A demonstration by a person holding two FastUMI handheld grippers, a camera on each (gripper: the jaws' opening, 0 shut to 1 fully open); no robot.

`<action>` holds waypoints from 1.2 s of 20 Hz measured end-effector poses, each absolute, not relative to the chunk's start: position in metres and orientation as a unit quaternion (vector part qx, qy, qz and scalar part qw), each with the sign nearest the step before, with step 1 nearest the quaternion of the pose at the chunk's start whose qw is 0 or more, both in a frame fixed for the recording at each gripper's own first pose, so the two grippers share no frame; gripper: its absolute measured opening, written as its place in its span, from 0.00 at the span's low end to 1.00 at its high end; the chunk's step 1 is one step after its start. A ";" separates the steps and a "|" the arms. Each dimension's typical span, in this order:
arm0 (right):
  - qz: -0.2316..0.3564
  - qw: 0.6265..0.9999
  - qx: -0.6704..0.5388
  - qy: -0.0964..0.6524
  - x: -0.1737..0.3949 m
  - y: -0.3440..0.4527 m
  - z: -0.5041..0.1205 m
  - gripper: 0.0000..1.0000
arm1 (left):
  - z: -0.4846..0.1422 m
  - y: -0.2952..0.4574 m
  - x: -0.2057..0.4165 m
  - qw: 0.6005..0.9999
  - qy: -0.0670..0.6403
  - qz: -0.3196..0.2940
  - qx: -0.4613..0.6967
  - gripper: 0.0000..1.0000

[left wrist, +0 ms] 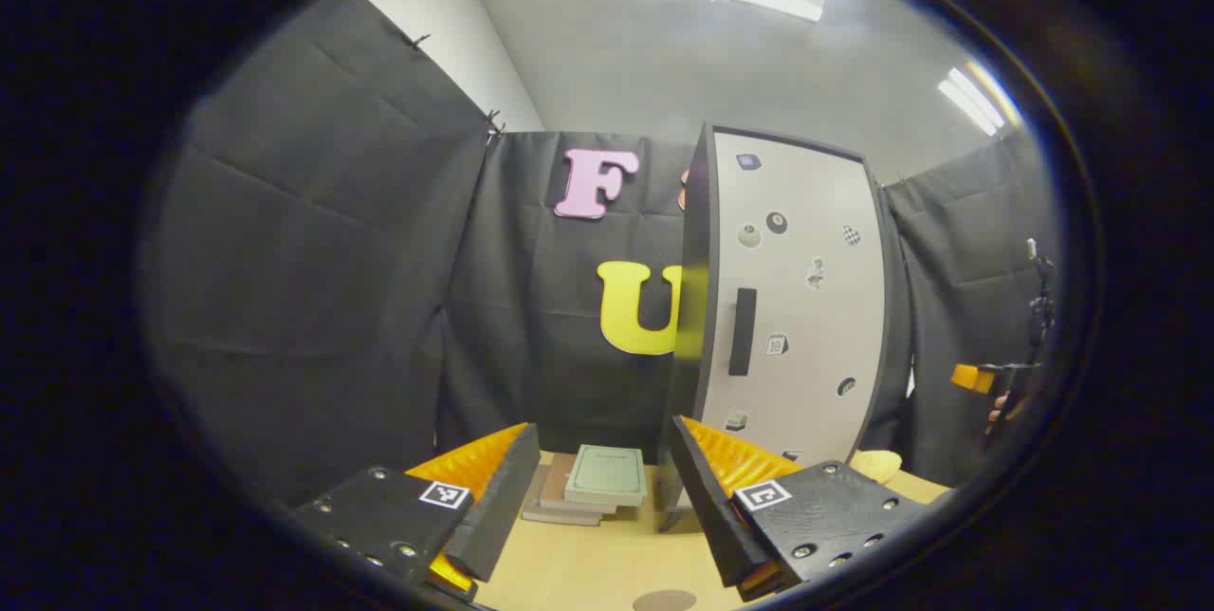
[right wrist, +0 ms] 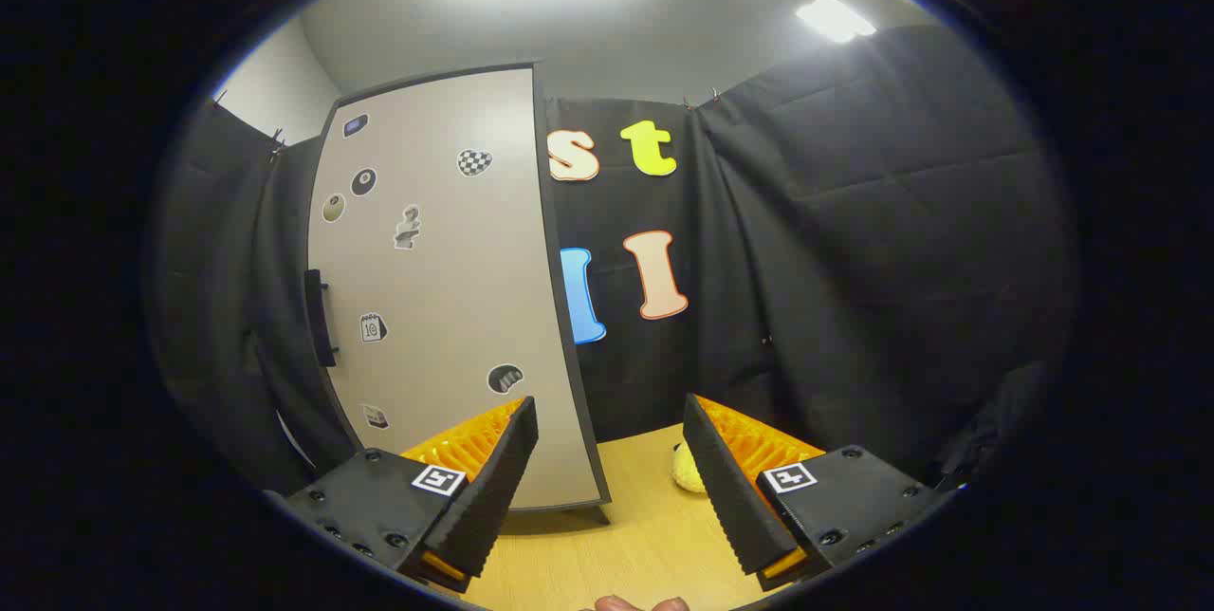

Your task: Open the cabinet door with the right hand, grasp the bottle in the cabinet with the left hand and place it on the coaster, then close the cabinet door with the right hand.

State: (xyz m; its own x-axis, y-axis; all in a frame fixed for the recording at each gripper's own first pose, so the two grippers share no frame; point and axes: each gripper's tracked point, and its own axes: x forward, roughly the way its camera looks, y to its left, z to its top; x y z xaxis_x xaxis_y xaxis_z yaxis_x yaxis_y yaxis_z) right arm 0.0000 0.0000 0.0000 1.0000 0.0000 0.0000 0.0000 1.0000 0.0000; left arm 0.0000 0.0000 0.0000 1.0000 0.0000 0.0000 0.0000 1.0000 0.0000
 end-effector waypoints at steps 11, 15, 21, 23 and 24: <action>0.007 1.000 -0.009 0.022 -0.007 0.005 -0.013 0.98 | -0.032 -0.022 0.008 0.999 0.038 -0.028 -0.007 0.83; 0.019 0.999 -0.024 0.023 -0.010 0.013 -0.011 0.98 | -0.041 -0.023 0.012 0.998 0.044 -0.031 -0.014 0.83; 0.029 0.999 -0.034 0.028 -0.008 0.022 -0.011 0.98 | -0.055 -0.024 0.019 0.997 0.058 -0.031 -0.033 0.83; 0.030 0.999 -0.036 0.028 -0.007 0.025 -0.008 0.98 | -0.062 -0.025 0.020 0.996 0.069 -0.029 -0.042 0.84; 0.031 0.998 -0.038 0.029 -0.006 0.027 -0.007 0.98 | -0.064 -0.025 0.019 0.996 0.071 -0.029 -0.046 0.82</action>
State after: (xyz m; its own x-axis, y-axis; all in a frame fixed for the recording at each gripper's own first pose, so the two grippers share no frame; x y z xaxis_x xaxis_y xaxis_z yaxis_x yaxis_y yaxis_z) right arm -0.0057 0.0270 -0.0065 0.9965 0.0589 -0.0597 -0.0633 0.9952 -0.0748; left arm 0.0194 -0.0248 -0.0643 0.9883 -0.0638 -0.1387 0.0508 0.9941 -0.0954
